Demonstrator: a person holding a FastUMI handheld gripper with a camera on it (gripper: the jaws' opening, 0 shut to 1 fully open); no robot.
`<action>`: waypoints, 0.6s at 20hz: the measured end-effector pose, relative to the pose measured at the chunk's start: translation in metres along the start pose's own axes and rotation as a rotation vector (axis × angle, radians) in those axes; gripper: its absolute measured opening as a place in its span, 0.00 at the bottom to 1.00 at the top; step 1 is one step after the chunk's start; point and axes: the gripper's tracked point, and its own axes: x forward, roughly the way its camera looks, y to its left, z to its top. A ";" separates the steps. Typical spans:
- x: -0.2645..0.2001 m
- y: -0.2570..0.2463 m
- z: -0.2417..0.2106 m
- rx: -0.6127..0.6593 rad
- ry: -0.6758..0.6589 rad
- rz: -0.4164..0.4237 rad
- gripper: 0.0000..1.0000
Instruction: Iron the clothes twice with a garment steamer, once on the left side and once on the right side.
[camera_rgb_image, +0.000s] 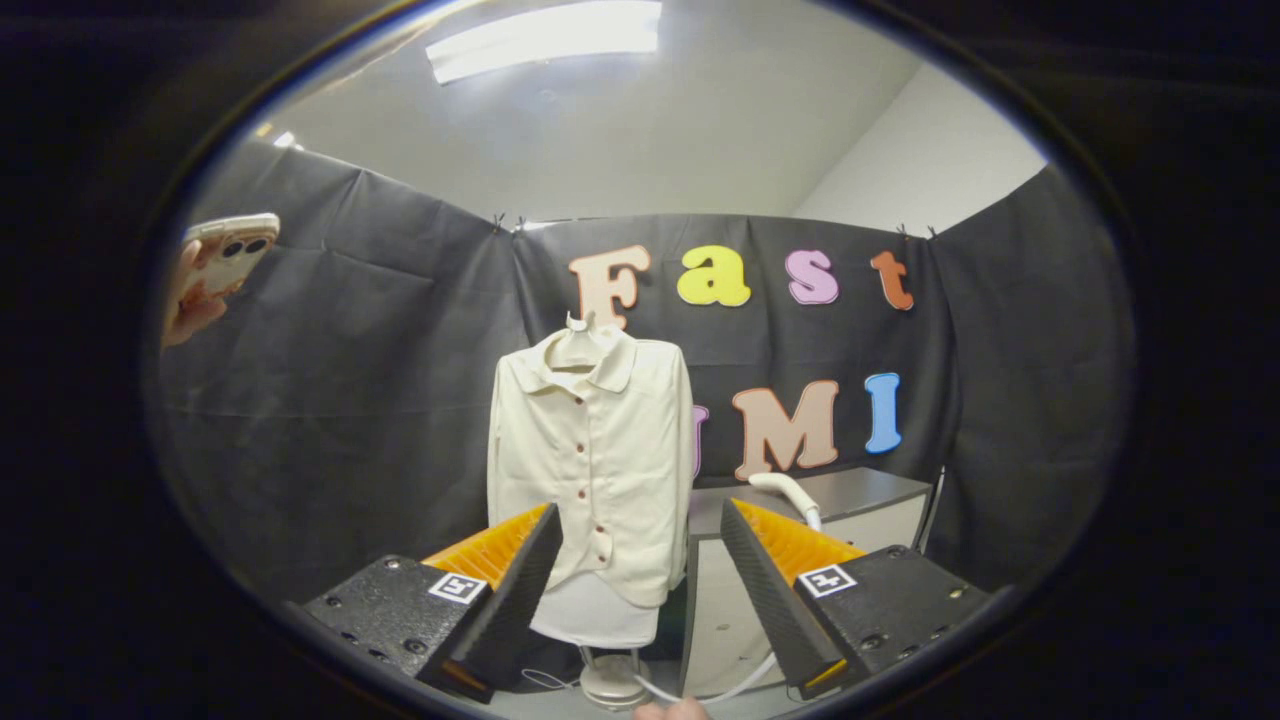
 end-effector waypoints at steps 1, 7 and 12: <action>0.001 0.000 -0.001 0.001 0.003 0.000 0.97; 0.006 -0.003 -0.006 0.004 0.019 -0.017 0.97; 0.014 -0.009 -0.010 0.007 0.025 -0.041 0.97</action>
